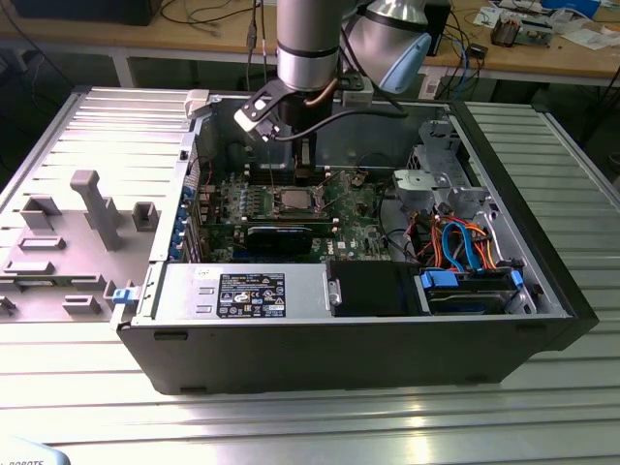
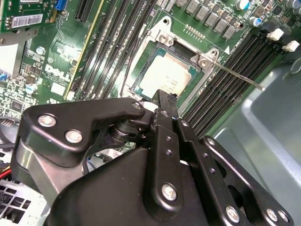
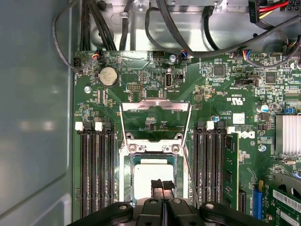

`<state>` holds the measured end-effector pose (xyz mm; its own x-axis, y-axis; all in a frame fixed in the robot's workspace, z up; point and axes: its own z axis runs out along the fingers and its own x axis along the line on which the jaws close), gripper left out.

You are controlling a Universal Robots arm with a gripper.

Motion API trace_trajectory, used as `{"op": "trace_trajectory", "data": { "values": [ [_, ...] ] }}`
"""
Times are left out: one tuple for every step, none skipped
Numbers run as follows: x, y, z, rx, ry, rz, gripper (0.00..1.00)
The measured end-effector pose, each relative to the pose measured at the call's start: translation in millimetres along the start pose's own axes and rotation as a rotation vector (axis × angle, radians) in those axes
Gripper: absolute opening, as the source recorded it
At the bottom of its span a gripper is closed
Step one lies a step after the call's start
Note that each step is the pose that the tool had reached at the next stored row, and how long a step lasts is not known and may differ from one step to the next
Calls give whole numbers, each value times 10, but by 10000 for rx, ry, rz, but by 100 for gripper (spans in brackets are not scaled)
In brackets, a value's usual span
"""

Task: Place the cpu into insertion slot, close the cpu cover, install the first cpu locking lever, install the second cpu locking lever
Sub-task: 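Close the cpu cover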

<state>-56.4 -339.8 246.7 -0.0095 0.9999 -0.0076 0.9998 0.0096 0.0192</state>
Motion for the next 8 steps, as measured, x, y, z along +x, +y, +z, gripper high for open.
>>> {"op": "trace_trajectory", "data": {
  "values": [
    [0, 0, -5, 0, -1, 0, 11],
    [0, 0, -9, -1, -2, 0, 11],
    [0, 0, -11, -1, -1, 0, 11],
    [0, 0, -12, -2, -1, -1, 11],
    [0, 0, -12, -2, -1, 0, 11],
    [0, 0, -13, -1, -2, 0, 11],
    [0, 0, -14, 0, -4, 0, 11],
    [0, 0, -14, 0, -3, 0, 11]
  ]
}}
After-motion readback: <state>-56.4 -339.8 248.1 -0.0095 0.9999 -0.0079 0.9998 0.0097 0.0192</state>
